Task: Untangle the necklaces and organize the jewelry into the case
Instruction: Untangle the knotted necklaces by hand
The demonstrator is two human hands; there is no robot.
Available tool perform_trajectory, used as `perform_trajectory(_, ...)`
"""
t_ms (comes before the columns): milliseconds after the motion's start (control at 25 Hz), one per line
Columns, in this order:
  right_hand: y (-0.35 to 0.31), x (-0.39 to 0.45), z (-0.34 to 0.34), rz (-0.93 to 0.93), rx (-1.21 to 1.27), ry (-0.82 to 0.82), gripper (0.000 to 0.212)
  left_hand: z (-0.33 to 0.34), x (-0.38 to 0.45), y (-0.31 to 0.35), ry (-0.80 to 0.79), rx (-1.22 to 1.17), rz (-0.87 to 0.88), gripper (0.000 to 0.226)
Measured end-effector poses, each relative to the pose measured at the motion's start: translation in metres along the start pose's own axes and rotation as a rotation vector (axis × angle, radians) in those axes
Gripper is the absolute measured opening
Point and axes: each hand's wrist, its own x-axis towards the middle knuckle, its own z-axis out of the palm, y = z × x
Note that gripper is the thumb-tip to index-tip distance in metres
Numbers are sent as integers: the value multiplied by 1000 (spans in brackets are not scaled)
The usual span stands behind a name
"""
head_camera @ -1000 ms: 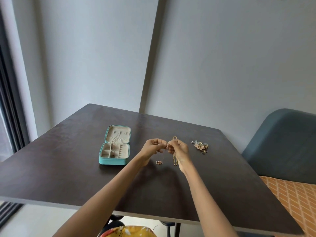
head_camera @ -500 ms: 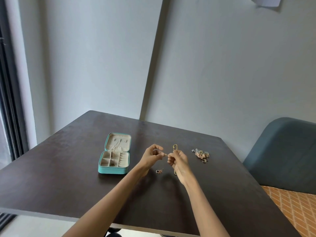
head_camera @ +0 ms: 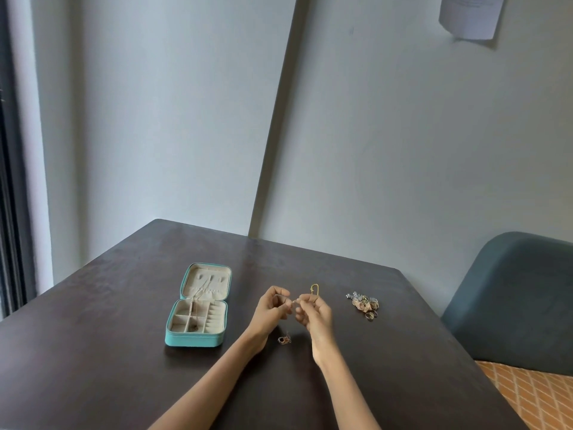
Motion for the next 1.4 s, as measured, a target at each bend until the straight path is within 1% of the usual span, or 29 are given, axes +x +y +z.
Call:
perform_trajectory(120,9,9,0,-71,-247,19,18,-3,7,-4,37,-28,23,25)
perform_trajectory(320,12,17,2,-148,-395,33,12,-4,15,-5,19,-8,38,27)
perform_trajectory(400,11,17,1,-151,-421,32,12,-5,17,-5,11,-3,46,26)
perform_trajectory(640,13,19,-5,-220,-501,-36,3,-7,18,-6,17,7,34,25)
perform_trajectory(840,8,20,-2,-245,-580,0,10,-9,16,-4,9,12,25,26)
perform_trajectory(1040,1,24,-8,-209,-589,-66,12,-9,16,-4,-68,59,3,23)
perform_trajectory(1240,-3,29,-17,-201,-558,-43,18,-6,15,-3,-66,69,-11,19)
perform_trajectory(1400,-1,30,-21,-189,-609,-109,16,-7,16,-4,-59,68,4,20)
